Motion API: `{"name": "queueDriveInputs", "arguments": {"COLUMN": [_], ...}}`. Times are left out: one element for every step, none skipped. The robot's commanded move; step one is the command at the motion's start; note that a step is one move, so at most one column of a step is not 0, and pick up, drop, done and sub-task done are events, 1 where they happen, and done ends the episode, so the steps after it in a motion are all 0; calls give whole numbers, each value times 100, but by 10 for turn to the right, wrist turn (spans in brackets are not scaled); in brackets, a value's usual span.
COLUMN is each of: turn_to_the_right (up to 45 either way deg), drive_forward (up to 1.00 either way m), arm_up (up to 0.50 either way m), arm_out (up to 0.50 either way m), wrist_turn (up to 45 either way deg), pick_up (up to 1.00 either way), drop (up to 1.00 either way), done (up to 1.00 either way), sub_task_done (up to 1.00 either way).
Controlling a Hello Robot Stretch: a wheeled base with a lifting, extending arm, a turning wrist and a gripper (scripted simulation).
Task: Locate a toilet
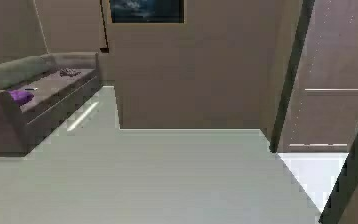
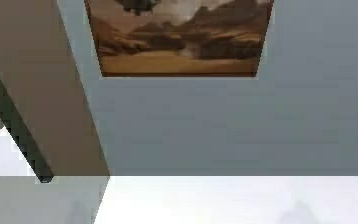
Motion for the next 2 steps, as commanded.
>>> {"name": "queueDriveInputs", "arguments": {"turn_to_the_right": [240,0], "drive_forward": [0,100], "arm_up": [0,0], "arm_out": [0,0], "wrist_turn": [0,0], "pick_up": [0,0], "drop": [0,0], "done": [0,0], "sub_task_done": [0,0]}}
